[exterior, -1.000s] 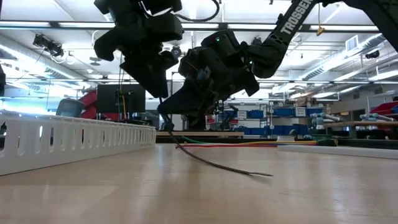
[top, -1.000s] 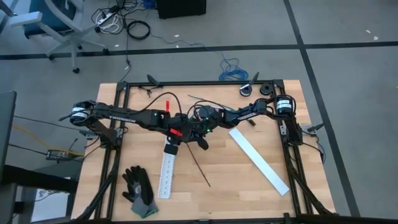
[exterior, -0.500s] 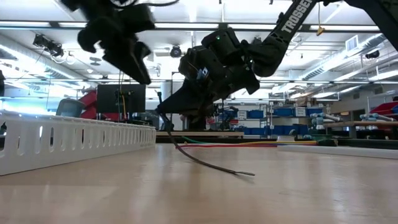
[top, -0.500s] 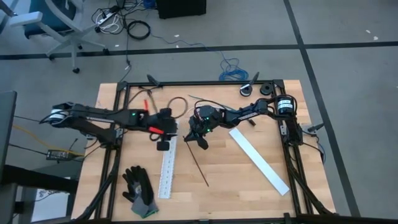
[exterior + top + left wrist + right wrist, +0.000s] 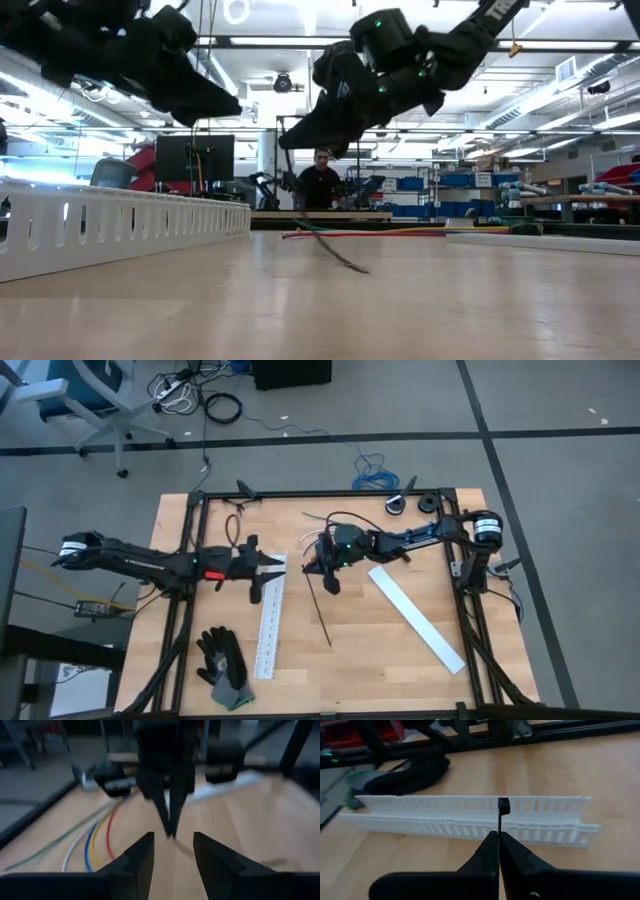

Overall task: Ziptie cables
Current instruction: Insert the black zip tie into the locking head

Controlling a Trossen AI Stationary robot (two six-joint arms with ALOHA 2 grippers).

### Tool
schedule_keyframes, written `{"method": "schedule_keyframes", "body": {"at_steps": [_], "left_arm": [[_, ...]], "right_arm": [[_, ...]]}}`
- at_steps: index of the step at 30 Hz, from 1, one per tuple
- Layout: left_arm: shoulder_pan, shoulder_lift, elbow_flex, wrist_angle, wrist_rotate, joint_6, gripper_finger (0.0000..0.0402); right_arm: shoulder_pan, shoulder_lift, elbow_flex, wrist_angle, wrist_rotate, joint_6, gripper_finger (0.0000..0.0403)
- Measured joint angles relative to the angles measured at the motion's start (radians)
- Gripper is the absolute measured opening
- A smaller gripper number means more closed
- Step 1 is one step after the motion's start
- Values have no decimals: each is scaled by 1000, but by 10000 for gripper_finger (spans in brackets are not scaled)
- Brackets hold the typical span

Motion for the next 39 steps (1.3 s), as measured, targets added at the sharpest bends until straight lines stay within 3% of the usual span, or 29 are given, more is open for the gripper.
{"method": "schedule_keyframes", "body": {"at_steps": [5, 11, 19, 29, 39], "left_arm": [[0, 93, -76, 296, -37, -40, 147], [0, 236, -61, 353, -60, -81, 147], [0, 381, -53, 582, -59, -70, 147], [0, 481, 11, 604, -28, -73, 147], [0, 493, 23, 609, -29, -70, 131]], "right_arm": [[14, 2, -3, 52, 66, -25, 0], [17, 15, -2, 137, 70, -34, 0], [15, 17, -2, 140, 47, -34, 0], [15, 17, -2, 144, 40, -31, 0], [15, 17, -2, 139, 21, -26, 0]]}}
